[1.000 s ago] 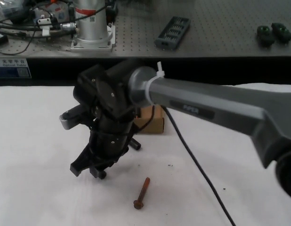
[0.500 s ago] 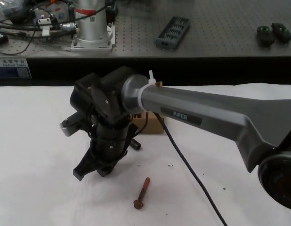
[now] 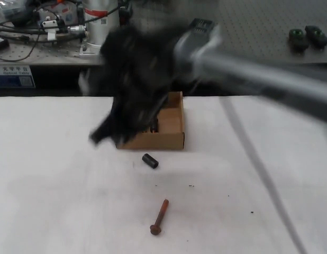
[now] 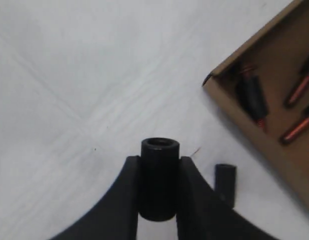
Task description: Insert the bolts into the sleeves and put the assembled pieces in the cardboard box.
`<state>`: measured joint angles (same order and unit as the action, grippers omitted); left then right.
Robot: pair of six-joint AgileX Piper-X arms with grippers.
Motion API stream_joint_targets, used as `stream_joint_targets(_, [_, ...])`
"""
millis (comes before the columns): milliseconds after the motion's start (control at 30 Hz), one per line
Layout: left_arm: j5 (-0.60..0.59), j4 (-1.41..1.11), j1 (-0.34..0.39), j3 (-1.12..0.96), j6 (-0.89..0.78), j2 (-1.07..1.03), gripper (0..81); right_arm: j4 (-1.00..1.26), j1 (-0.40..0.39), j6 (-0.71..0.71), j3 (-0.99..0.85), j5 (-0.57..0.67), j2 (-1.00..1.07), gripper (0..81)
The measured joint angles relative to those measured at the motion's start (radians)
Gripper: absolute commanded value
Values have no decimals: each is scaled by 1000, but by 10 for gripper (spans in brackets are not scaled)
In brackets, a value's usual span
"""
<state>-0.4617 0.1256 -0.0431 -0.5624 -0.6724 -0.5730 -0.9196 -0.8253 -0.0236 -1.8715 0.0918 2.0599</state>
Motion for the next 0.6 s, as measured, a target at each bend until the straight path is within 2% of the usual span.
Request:
stream_joint_targets(100, [-47, -177, 15, 0, -37, -168, 6, 83, 41, -3, 157, 51, -170, 25])
stream_joint_targets(233, [-96, -369, 109, -21, -101, -336, 6, 251, 79, 24, 457, 135, -392, 25])
stream_joint_targets(400, [-50, -455, 286, -100, -102, -518, 6, 570, 79, 161, 880, 217, -682, 25])
stream_joint_targets(433, [-34, -465, 326, -113, -94, -549, 6, 672, 79, 183, 1026, 222, -711, 25])
stream_joint_targets(500, [20, -483, 436, -132, -59, -627, 6, 773, 79, 216, 1146, 231, -766, 25])
stream_joint_targets(600, [55, -498, 530, -134, -50, -696, 6, 904, 82, 237, 1308, 260, -814, 25])
